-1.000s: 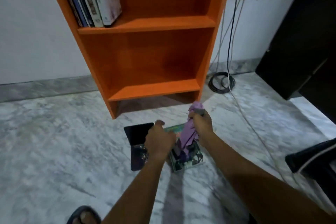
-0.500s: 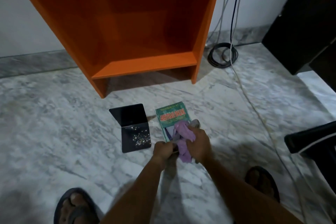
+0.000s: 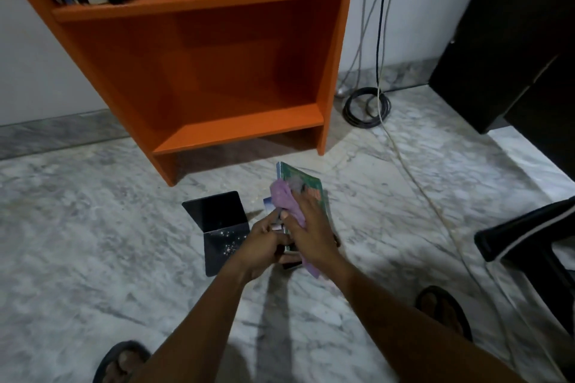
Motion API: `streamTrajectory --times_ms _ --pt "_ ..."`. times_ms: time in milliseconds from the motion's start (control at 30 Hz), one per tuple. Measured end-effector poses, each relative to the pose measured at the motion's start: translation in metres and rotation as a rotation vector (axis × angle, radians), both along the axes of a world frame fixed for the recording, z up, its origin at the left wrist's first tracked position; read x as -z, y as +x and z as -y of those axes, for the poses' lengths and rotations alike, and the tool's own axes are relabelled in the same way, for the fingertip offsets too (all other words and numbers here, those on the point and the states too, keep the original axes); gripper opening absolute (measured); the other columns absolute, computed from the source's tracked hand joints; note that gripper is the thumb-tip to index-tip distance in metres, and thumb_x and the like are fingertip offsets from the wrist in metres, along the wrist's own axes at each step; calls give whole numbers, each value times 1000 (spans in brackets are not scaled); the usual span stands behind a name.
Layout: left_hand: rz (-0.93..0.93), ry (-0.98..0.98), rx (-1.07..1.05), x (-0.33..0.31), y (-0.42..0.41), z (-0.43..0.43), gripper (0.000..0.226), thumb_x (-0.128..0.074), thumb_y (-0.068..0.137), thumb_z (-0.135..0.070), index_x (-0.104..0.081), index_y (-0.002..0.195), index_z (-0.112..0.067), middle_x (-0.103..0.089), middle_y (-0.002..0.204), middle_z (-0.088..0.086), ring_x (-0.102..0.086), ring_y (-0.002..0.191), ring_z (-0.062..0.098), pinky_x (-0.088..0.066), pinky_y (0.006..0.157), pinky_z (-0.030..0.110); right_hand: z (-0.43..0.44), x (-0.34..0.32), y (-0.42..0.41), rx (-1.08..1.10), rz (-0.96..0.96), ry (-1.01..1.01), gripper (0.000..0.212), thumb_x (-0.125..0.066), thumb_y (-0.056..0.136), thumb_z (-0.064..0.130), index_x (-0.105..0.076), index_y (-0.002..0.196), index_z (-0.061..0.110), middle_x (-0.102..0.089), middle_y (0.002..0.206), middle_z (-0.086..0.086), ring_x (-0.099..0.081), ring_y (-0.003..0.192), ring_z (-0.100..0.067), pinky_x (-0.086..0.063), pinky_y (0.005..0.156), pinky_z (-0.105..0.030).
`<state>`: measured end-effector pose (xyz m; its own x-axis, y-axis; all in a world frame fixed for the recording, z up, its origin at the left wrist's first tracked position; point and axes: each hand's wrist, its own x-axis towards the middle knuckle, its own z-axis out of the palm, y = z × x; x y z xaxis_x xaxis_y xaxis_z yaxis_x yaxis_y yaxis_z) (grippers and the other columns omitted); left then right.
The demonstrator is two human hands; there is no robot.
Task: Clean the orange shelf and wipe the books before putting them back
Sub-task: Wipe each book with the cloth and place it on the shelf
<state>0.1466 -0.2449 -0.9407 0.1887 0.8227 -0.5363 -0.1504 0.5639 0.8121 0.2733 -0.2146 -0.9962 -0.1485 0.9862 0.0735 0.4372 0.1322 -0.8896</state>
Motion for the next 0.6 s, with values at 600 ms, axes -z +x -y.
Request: streamTrajectory --times_ms 600 --pt "43 200 234 -84 -11 36 69 -55 91 15 -53 142 -32 -70 119 25 -67 111 46 -53 94 62 -33 -88 16 536 -101 -46 35 -48 103 33 -47 137 25 -58 126 -5 -60 106 -26 -46 80 -36"
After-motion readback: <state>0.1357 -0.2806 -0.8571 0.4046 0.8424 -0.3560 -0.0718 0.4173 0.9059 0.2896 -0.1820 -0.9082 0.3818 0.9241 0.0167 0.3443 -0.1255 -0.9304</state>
